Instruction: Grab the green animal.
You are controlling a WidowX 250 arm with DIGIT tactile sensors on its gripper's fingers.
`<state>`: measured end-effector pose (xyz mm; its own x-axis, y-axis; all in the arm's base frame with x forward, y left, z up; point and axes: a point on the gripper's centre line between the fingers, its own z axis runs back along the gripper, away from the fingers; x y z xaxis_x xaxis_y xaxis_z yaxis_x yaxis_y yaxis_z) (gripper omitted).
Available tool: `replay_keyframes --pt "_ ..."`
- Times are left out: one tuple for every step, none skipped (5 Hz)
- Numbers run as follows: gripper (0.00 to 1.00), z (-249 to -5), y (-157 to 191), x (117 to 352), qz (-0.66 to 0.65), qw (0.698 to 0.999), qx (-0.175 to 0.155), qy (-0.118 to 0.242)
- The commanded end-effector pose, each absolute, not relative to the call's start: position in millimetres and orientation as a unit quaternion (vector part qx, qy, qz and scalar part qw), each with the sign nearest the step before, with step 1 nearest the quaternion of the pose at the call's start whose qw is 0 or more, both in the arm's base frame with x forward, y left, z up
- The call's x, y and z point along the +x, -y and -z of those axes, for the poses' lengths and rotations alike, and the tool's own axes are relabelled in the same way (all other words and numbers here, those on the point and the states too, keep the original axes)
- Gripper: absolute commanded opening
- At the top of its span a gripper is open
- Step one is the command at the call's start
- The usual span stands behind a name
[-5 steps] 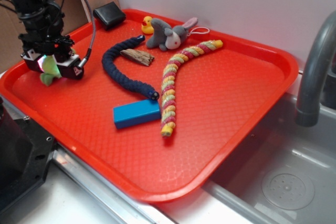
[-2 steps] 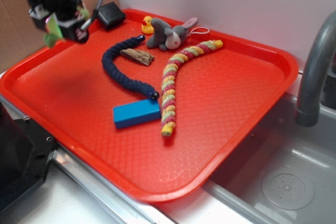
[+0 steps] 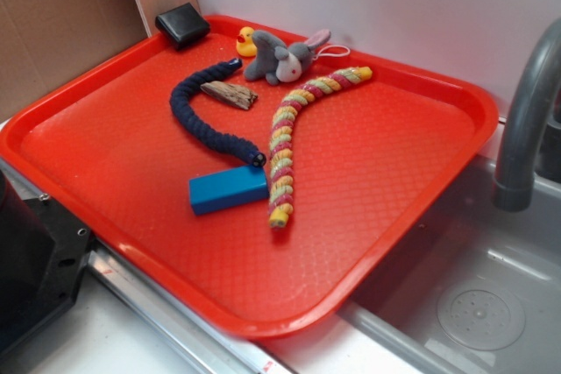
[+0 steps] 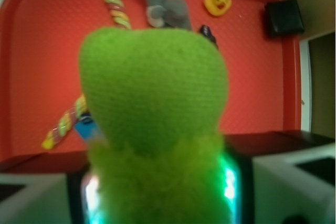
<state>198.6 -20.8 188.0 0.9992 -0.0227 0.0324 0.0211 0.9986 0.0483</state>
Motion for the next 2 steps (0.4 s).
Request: replay_keyframes --pt "0.00 -210.1 15.5 170.9 -0.001 0.998 0.029 0.056" --pt "0.00 -212.5 12.3 162.6 -0.012 0.998 0.026 0.062"
